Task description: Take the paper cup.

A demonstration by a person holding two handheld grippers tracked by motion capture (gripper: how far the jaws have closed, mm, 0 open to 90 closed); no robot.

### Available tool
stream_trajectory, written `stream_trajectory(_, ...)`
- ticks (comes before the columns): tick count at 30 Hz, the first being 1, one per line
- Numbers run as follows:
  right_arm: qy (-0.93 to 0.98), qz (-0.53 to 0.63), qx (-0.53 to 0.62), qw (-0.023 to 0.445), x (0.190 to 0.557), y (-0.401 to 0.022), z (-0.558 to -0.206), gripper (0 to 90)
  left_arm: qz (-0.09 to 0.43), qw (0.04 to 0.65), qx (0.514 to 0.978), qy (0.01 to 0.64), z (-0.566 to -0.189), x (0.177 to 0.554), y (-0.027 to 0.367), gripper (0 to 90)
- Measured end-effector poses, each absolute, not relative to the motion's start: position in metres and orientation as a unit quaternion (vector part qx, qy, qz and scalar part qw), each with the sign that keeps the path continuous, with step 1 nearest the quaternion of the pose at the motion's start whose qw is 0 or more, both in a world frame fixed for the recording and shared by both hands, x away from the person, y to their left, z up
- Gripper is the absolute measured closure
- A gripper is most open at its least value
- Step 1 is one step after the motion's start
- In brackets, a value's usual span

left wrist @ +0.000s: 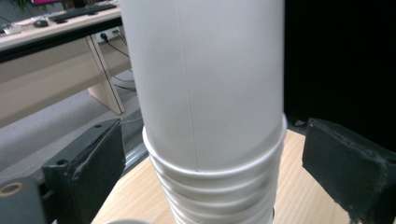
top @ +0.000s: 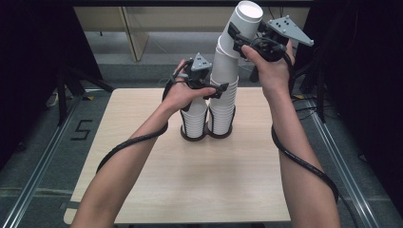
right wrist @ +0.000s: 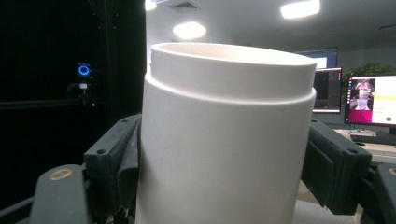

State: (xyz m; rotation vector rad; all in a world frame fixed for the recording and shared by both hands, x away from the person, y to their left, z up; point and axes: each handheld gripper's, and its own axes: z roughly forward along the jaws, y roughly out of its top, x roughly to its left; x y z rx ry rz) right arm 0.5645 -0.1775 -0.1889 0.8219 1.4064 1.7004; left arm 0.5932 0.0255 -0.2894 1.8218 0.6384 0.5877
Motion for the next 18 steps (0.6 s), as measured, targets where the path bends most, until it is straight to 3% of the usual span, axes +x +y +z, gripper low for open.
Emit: stream_trajectory(18, 0.549, 0.674, 0.313, 0.382, 0.532, -0.193, -0.202, 22.0, 0.253, 0.563, 0.746, 0.25, -0.284, 0.546, 0.062, 6.4)
